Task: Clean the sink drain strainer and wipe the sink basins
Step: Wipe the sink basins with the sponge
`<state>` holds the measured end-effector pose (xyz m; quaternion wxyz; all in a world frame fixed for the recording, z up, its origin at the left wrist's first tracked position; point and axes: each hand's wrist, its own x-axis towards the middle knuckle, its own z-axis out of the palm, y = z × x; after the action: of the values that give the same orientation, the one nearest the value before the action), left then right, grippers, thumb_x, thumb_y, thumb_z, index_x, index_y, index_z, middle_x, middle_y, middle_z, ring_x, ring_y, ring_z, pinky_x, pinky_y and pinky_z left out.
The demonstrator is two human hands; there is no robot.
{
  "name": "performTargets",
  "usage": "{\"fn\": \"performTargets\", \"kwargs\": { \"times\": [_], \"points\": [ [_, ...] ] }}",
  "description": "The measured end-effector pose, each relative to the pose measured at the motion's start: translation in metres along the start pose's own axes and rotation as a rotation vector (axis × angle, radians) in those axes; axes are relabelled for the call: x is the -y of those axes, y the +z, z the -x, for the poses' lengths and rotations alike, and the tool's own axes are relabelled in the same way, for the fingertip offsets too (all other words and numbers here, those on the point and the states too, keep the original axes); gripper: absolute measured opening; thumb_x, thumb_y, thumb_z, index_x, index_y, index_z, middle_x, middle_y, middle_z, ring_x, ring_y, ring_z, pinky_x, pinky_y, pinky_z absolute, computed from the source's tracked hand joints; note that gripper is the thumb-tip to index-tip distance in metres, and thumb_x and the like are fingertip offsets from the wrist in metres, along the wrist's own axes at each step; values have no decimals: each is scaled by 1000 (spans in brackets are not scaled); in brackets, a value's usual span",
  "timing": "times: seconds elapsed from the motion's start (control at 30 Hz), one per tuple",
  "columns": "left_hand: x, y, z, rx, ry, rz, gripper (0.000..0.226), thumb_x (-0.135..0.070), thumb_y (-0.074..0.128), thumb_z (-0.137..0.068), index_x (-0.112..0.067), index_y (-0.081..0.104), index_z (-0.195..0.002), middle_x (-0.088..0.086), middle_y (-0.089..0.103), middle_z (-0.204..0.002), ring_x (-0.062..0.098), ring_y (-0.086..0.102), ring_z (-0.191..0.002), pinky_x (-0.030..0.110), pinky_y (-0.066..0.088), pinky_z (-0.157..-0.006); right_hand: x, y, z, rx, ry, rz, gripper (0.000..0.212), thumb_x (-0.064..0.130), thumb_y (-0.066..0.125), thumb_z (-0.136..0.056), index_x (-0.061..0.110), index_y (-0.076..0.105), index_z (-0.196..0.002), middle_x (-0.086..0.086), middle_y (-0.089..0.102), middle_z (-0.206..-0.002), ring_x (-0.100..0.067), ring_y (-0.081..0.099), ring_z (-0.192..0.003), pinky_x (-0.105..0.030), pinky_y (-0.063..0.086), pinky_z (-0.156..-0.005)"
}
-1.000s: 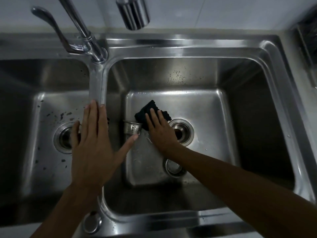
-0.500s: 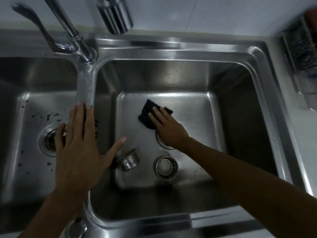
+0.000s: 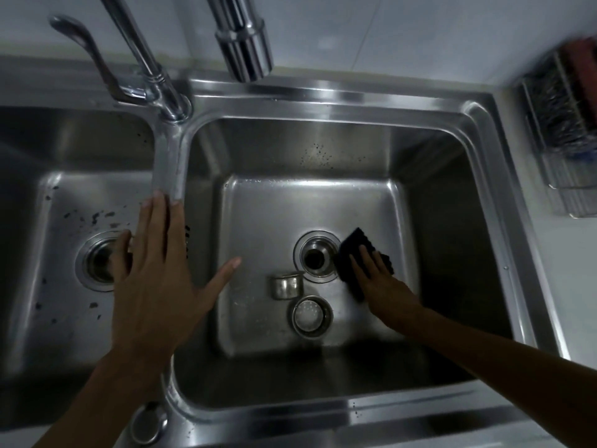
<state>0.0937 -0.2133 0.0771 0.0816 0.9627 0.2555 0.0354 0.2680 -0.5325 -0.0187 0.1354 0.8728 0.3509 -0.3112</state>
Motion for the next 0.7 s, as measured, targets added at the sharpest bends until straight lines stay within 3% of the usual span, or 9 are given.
{"fn": "performTargets", "kwargs": {
  "times": [0.23, 0.47, 0.63, 0.7],
  "points": [
    [0, 0, -1, 12, -2, 22, 111, -83, 37, -89, -11, 5, -166, 14, 6, -174, 27, 7, -162, 61, 18, -125, 54, -1, -12, -49, -83, -23, 87, -8, 43, -96, 15, -10, -162, -15, -24, -167, -44, -11, -155, -40, 55, -88],
    [2, 3, -1, 4, -9, 24, 111, -87, 32, -89, -12, 6, -167, 13, 5, -174, 26, 6, -162, 61, 17, -126, 87, -10, -29, -113, -171, -75, 80, 4, 47, -104, 11, -7, -162, -17, -18, -168, -42, -6, -156, -46, 53, -96],
    [7, 11, -1, -56, 4, 36, 109, -86, 35, -89, -13, 10, -167, 10, 6, -175, 23, 6, -162, 59, 17, -126, 42, -11, -24, -204, -277, 40, 70, 5, 39, -105, 11, 0, -163, -15, -12, -169, -35, -5, -157, -36, 51, -101],
    [8, 12, -1, -57, 8, 40, 109, -86, 34, -89, -13, 9, -167, 10, 6, -175, 22, 5, -162, 59, 17, -125, 19, -4, -9, -221, -270, 76, 69, 3, 37, -102, 9, 5, -162, -16, -8, -169, -37, -2, -157, -34, 55, -90]
  ]
}}
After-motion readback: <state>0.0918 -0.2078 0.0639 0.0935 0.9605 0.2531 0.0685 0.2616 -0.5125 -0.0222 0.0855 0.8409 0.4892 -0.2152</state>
